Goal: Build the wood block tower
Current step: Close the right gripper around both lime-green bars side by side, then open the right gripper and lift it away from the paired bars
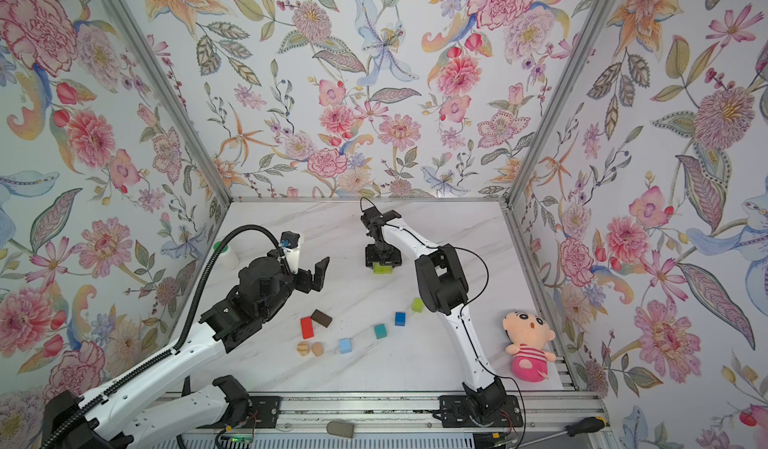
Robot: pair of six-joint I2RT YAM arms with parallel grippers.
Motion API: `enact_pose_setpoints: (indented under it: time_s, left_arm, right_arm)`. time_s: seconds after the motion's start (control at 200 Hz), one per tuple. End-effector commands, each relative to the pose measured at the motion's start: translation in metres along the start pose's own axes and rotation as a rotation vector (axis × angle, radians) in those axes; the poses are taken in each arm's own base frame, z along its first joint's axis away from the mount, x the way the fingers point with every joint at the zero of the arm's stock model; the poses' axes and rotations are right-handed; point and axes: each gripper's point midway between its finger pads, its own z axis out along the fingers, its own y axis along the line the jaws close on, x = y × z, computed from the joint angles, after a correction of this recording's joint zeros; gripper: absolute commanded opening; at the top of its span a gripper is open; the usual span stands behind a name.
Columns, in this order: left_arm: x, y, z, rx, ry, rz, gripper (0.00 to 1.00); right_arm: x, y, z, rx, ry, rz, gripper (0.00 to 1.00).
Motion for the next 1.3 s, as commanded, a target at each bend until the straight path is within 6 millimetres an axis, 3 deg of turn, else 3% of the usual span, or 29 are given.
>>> enact_pose_setpoints:
  time_s: [0.0, 0.31, 0.57, 0.951, 1.141, 1.166, 1.296]
  left_arm:
    - [0.005, 0.008, -0.004, -0.026, 0.008, -0.004, 0.99]
    - [0.010, 0.011, -0.014, -0.023, 0.012, -0.011, 0.99]
    - [0.018, 0.013, -0.022, -0.016, 0.016, -0.035, 0.99]
    - [0.036, 0.007, -0.038, 0.047, 0.038, -0.105, 0.99]
    - [0.057, 0.002, -0.041, 0.084, 0.066, -0.176, 0.99]
    - [0.059, 0.002, -0.042, 0.084, 0.074, -0.178, 0.99]
    - [0.057, 0.003, -0.046, 0.081, 0.083, -0.167, 0.99]
  right_arm:
    - [0.007, -0.003, -0.007, 0.021, 0.023, -0.003, 0.84]
    - [-0.009, -0.007, -0.076, -0.056, -0.089, 0.026, 0.94]
    - [0.014, -0.022, -0.113, -0.037, -0.115, 0.056, 0.94]
    - [0.075, -0.034, -0.133, -0.008, -0.089, 0.105, 0.90]
    - [0.105, -0.043, -0.138, 0.010, -0.080, 0.129, 0.89]
    - [0.112, -0.035, -0.138, 0.009, -0.077, 0.105, 0.89]
    - [0.121, -0.042, -0.140, 0.019, -0.079, 0.096, 0.89]
